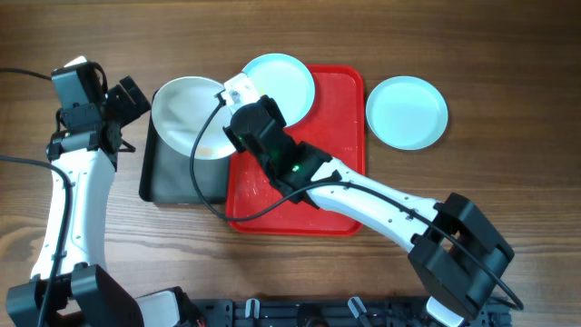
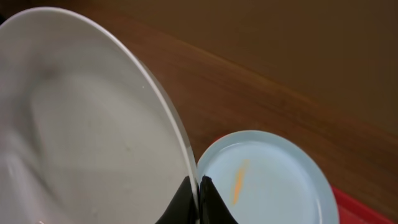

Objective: Clean dirty plates on tray and stack at the side
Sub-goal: 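Lift the white plate with the right gripper and tilt it over the basin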

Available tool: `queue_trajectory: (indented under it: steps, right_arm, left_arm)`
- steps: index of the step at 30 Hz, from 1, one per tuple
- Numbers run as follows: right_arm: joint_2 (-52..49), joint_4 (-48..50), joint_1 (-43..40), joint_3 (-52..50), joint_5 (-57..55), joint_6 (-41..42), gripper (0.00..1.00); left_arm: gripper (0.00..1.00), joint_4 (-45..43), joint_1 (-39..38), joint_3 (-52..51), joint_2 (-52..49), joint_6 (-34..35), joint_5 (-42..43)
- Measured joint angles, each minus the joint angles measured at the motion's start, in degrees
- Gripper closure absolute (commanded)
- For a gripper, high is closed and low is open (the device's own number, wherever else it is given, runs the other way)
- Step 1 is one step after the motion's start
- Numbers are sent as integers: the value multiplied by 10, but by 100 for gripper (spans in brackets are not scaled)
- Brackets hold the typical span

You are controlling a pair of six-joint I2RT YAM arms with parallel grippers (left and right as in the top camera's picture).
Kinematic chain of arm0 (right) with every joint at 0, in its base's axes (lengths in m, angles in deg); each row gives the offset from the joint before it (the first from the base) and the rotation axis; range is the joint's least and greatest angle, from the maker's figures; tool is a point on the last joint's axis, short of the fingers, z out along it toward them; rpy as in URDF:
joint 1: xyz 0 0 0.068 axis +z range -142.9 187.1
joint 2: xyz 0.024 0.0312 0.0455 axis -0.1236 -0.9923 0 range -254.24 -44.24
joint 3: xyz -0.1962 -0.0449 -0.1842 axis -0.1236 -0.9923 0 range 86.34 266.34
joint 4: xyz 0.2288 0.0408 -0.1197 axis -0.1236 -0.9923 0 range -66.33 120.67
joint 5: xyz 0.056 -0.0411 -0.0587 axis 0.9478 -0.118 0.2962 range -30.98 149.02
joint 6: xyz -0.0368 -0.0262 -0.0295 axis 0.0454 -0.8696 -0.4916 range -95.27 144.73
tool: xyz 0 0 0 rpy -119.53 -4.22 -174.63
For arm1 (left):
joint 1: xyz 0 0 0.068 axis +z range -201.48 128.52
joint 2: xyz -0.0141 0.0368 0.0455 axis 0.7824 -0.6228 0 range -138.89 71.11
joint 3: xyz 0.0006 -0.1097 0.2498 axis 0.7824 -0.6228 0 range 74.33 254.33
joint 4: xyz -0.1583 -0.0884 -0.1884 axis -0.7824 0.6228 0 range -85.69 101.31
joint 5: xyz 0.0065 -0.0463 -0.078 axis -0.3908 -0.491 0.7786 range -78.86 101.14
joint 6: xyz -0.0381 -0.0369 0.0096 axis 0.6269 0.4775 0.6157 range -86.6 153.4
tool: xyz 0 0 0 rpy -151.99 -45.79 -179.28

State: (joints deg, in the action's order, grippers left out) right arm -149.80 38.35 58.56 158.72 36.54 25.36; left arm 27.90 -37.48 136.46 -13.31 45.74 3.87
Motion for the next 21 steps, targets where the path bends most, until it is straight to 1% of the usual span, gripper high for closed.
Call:
queue_trajectory:
  steps: [7,13,14,21]
  right_arm:
    - [0,40,0,0,-8,-68,96]
    - [0,94,2,0,-8,-173,95]
    - [0,112,2,0,-10,-207,96]
    - [-1,169,4,0,-10,-301,96]
  left_arm:
    - [0,0,0,0,0,0,0]
    - [0,0,0,0,0,0,0]
    - [0,0,0,0,0,0,0]
    - [0,0,0,0,0,0,0]
